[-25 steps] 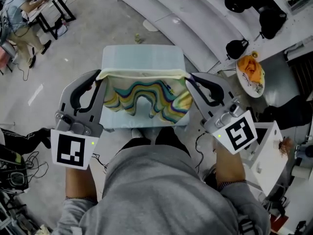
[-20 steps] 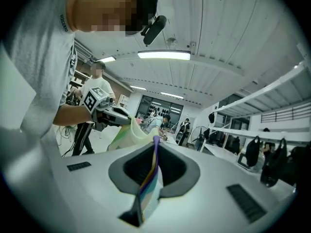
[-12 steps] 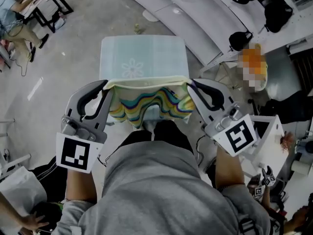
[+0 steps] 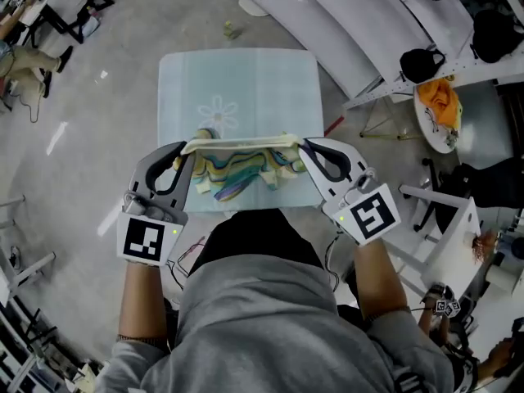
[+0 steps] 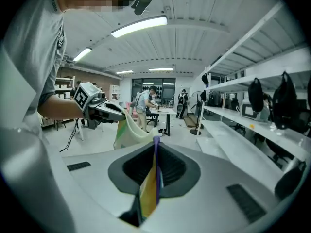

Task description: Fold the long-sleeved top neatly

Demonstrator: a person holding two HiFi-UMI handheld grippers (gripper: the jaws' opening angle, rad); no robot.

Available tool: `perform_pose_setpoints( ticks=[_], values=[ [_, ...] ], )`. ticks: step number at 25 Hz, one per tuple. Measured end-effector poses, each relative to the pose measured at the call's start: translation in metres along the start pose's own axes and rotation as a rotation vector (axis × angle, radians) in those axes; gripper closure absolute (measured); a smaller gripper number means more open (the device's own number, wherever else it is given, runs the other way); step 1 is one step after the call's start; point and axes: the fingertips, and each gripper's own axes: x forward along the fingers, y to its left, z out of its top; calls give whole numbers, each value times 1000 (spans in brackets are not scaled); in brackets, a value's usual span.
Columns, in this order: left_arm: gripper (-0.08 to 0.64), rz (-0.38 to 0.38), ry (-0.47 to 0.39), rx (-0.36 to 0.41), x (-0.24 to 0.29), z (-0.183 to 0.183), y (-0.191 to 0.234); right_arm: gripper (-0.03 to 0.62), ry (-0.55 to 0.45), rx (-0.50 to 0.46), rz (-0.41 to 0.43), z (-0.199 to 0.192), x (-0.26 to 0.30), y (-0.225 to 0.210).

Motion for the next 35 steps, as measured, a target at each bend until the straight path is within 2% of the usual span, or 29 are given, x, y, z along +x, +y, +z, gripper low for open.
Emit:
perform_pose_setpoints(
  ticks=[5,11,19,21,25,29,35],
  values=[
    [508,40,20,18,60,-26,32,560,27,33,-2,-28,49,-47],
    [508,69,62,22,122,-65,74,560,74,6,23,-56,110,-93],
    [508,97,138,17,201,-142,123,560,159,-22,52,-116,193,-142],
    [508,105,153,-7,217,-160,136,560,176,-20,58,-130,214,-150],
    [508,113,200,-121,256,-201,155,560,233,-22,57,-166,249,-171],
    [508,110,260,-65,293,-240,166,560,265,6,55,-203,284,-192],
    [508,108,354,-79,323,-298,179,558,343,41,75,-267,334,-201]
  ],
)
